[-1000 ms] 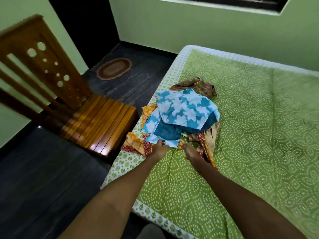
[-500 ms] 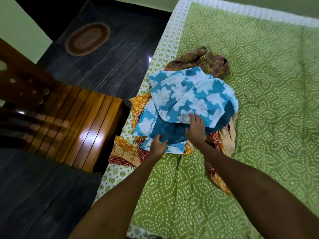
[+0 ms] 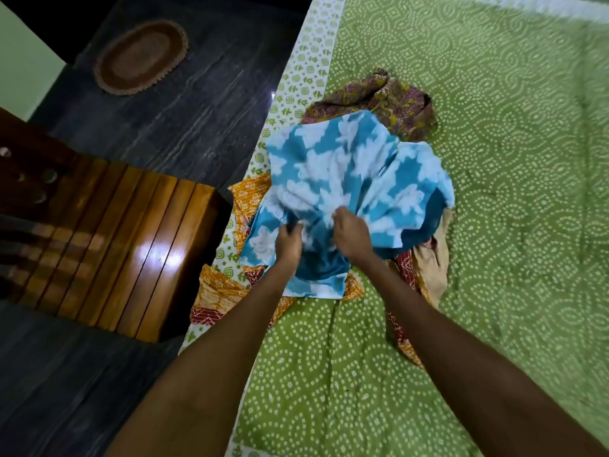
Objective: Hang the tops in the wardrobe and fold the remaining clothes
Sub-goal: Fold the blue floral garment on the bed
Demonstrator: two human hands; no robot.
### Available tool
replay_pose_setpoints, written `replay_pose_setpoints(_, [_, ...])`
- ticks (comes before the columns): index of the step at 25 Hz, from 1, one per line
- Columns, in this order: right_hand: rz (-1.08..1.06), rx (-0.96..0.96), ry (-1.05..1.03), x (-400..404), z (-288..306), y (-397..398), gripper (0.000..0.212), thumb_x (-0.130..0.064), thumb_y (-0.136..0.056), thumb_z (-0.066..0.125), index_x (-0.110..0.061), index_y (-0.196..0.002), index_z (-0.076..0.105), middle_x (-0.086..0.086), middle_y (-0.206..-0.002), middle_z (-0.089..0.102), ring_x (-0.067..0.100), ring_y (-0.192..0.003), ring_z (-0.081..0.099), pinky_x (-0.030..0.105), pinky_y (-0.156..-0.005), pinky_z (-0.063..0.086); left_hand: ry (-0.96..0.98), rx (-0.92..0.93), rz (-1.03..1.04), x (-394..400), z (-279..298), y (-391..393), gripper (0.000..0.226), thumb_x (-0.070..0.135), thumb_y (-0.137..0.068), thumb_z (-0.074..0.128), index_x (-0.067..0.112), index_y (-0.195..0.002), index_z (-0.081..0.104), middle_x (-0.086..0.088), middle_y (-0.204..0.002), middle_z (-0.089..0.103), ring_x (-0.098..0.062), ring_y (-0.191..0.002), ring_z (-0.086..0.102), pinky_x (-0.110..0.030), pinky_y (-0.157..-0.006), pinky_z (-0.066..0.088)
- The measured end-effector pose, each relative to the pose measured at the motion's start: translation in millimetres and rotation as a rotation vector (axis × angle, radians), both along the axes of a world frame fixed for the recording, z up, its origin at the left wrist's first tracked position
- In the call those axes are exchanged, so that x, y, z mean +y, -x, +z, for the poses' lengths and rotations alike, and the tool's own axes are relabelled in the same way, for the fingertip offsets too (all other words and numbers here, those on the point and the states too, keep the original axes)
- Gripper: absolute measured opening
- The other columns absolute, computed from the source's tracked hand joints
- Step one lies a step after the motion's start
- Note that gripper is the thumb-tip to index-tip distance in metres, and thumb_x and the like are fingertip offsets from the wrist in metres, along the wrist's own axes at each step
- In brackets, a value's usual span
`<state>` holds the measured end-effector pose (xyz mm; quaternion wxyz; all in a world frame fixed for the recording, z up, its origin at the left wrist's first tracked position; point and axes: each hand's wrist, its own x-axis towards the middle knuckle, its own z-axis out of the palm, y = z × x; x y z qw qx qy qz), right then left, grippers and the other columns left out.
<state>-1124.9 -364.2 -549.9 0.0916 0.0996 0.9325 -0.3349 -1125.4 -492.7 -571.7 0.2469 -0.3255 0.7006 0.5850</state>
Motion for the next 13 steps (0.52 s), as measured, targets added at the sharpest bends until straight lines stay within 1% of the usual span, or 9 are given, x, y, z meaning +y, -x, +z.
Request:
replay_pose_setpoints(2, [-0.152,-0.119,0.38,-12.7,0.3,-72.5,0.024,-0.012,-0.098,0.046,-0.001,-0.086,0.064,0.014,-0.074,0.061,0.014,-0.069,0.056,0.031,-0.063,0.037,-0.195,-0.174,0.109,-1.0,-2.7,1.8,0.069,0.069,-0.081,0.051,0.018,-0.128,0.053,-0.011,-0.13,0.056,-0.031,-0.115,0.055,-0.045,-0.099,0.044])
replay_pose_setpoints(4, [-0.039,-0.396,0.53,-27.6,-2.6,-152.0,0.028,-0.014,-0.095,0.052,-0.009,-0.069,0.061,0.001,-0.059,0.057,-0.005,-0.054,0.05,0.03,-0.062,0.036,-0.373,-0.231,0.091,1.2,5.9,-13.8,0.059,0.065,-0.083,0.051,0.02,-0.119,0.061,-0.011,-0.119,0.064,-0.031,-0.106,0.061,-0.048,-0.095,0.047])
replay_pose_setpoints(5, [0.075,-0.567,0.502,-33.6,-5.6,-190.1,0.032,-0.019,-0.094,0.053,-0.009,-0.064,0.057,-0.005,-0.056,0.055,-0.006,-0.053,0.049,0.031,-0.064,0.034,-0.428,-0.268,0.096,1.1,7.8,-25.5,0.056,0.06,-0.083,0.055,0.019,-0.12,0.063,-0.012,-0.116,0.066,-0.031,-0.104,0.063,-0.049,-0.094,0.048])
replay_pose_setpoints(6, [0.191,-0.741,0.427,-35.1,-12.1,-221.2,0.033,-0.023,-0.093,0.052,-0.003,-0.069,0.059,-0.004,-0.062,0.059,-0.006,-0.059,0.049,0.03,-0.067,0.032,-0.446,-0.285,0.103,1.3,11.3,-36.9,0.055,0.056,-0.082,0.06,0.017,-0.12,0.063,-0.013,-0.114,0.067,-0.031,-0.104,0.063,-0.05,-0.093,0.049])
replay_pose_setpoints(8, [0.408,-0.964,0.226,-31.1,-23.4,-263.2,0.035,-0.025,-0.095,0.048,0.005,-0.106,0.062,0.014,-0.101,0.065,0.012,-0.09,0.056,0.027,-0.072,0.03,-0.416,-0.318,0.104,-0.8,5.6,-63.4,0.049,0.045,-0.081,0.068,0.013,-0.118,0.064,-0.014,-0.113,0.067,-0.034,-0.105,0.063,-0.051,-0.092,0.05])
replay_pose_setpoints(9, [0.495,-0.972,0.15,-25.4,-23.0,-271.7,0.037,-0.025,-0.096,0.046,0.003,-0.116,0.059,0.019,-0.116,0.061,0.021,-0.102,0.057,0.027,-0.075,0.032,-0.398,-0.315,0.118,-2.6,0.9,-76.7,0.046,0.037,-0.081,0.07,0.01,-0.117,0.064,-0.016,-0.111,0.066,-0.035,-0.104,0.063,-0.051,-0.09,0.051])
replay_pose_setpoints(10, [0.496,-0.906,0.102,-19.2,-23.1,-271.7,0.036,-0.024,-0.096,0.046,0.002,-0.118,0.058,0.022,-0.12,0.059,0.029,-0.108,0.057,0.028,-0.077,0.037,-0.342,-0.319,0.124,-8.1,-4.2,-87.9,0.043,0.028,-0.081,0.071,0.005,-0.117,0.063,-0.018,-0.11,0.066,-0.037,-0.101,0.064,-0.052,-0.09,0.051])
replay_pose_setpoints(11, [0.369,-0.774,0.1,-13.2,-16.3,-260.9,0.032,-0.022,-0.096,0.046,0.001,-0.114,0.06,0.022,-0.115,0.06,0.032,-0.106,0.059,0.027,-0.076,0.041,-0.316,-0.315,0.147,-12.7,-3.5,-99.7,0.041,0.019,-0.081,0.07,0.002,-0.117,0.063,-0.02,-0.108,0.067,-0.037,-0.097,0.064,-0.053,-0.089,0.051])
replay_pose_setpoints(13, [-0.216,-0.369,0.23,5.9,10.4,-218.8,0.017,-0.013,-0.095,0.05,0.001,-0.096,0.059,0.02,-0.092,0.061,0.03,-0.084,0.059,0.012,-0.061,0.039,-0.253,-0.334,0.111,-25.6,-3.1,-126.2,0.028,0.007,-0.082,0.067,0.0,-0.109,0.064,-0.02,-0.103,0.067,-0.035,-0.087,0.065,-0.048,-0.085,0.053])
